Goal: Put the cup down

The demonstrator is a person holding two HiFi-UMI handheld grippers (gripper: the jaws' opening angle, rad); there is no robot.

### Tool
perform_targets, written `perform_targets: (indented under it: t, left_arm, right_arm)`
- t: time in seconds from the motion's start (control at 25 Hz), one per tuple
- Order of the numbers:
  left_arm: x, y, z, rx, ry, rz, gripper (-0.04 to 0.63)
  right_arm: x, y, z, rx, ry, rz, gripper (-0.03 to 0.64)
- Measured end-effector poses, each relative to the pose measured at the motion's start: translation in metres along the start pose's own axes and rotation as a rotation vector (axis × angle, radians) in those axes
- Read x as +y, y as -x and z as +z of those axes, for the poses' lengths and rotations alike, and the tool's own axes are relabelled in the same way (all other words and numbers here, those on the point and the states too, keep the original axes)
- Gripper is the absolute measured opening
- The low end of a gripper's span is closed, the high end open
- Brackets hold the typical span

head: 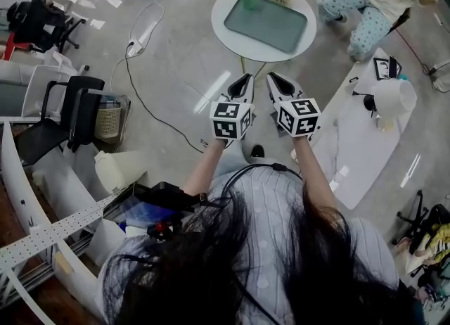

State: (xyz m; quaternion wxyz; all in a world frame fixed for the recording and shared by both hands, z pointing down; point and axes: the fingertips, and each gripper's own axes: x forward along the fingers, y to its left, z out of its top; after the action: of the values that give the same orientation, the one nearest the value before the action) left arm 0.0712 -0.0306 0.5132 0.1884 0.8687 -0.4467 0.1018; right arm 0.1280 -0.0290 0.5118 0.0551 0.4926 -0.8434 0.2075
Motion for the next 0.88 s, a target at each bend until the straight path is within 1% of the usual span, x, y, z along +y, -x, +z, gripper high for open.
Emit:
perform_targets:
  t: [0.28, 0.56, 0.88]
  left_arm:
    - [-0.02, 0.038, -0.011, -0.009, -0.009, 0.04, 0.018]
    - [-0.017, 0.066, -0.018, -0.01, -0.013, 0.06, 0.018]
    - [-0.006, 0.091, -0.026, -0.003, -0.01, 0.057, 0.018]
  right_arm:
    - [0.022, 0.025, -0.011, -0.006, 0.001, 0.045, 0.043]
    - [0.046, 0.031, -0.016, -0.02, 0.001, 0.067, 0.043]
    - [0.068, 0.035, -0.024, -0.017, -0.001, 0.055, 0.043]
